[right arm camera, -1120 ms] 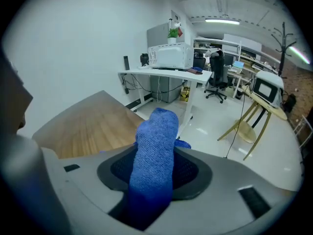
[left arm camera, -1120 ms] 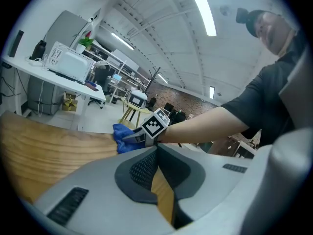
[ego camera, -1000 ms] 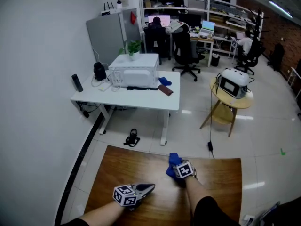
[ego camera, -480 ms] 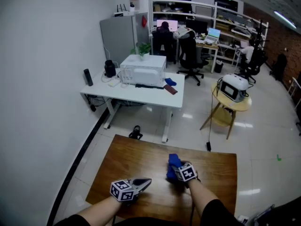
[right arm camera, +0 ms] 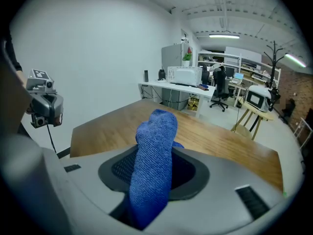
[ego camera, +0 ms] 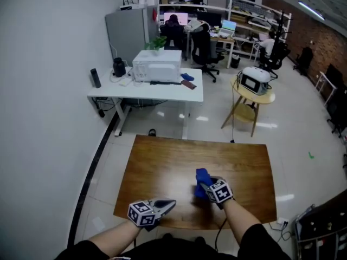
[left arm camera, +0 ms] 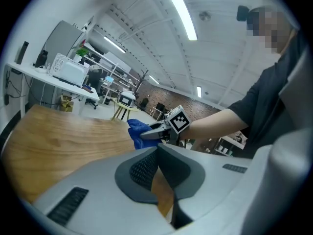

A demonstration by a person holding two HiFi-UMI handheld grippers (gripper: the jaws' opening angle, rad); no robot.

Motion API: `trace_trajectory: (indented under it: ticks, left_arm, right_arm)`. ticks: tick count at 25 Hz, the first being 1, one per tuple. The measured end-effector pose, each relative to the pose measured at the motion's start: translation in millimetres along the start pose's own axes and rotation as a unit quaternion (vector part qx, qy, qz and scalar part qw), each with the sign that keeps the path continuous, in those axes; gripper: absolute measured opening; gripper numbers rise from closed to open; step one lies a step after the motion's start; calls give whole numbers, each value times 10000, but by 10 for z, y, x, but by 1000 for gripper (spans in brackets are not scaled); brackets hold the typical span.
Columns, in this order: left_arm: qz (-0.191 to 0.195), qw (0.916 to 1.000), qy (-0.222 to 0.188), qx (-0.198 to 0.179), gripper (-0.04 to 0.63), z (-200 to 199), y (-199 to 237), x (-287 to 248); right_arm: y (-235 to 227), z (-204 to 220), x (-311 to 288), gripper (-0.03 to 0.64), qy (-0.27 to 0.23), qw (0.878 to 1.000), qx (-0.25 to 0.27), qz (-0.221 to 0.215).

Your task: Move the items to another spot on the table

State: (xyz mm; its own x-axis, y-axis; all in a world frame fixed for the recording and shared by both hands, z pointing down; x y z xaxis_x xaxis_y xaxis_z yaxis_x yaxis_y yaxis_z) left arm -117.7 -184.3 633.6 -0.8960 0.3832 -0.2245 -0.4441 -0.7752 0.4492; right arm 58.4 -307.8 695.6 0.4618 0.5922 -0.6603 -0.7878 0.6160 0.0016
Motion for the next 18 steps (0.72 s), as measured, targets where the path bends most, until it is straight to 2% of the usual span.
trace_trajectory:
  ticks: [6,9,13,16,18]
  left_arm:
    - [-45,10000,33,-36,-8,364,-588,132]
    - [-273,9996,4,35,-8,556,-890,135]
    - [-593,9980,3,204,-8,818,-1286,170]
    - [-682,9973,98,241,-8,972,-1510,214]
    - [-628,9977,225,108,-8,974,-1604,257]
  right_arm:
    - [503,662,392,158,121,9998,66,-116]
    - [696,1113,516,158,391,9987,163,-276]
    - [1043,1441,656,160,480,9960,304,-693]
    - [1094,1697,667,161,543,9959,403,-607]
    - [1087,1808,629,166,610,9959,394,-534]
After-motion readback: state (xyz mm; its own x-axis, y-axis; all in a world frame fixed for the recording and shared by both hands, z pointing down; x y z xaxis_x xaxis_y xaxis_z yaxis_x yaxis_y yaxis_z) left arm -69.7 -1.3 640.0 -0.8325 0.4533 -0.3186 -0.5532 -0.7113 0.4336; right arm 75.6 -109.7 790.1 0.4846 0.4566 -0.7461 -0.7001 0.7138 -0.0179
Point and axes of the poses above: the fingertips, and each gripper's own axes: x backward along the fingers, y to its left, z out of its underside, the point moved 3 cm from there along x, backward along the fingers, and after that the axes turned 3 degrees about -y, right-handed, at the moved point
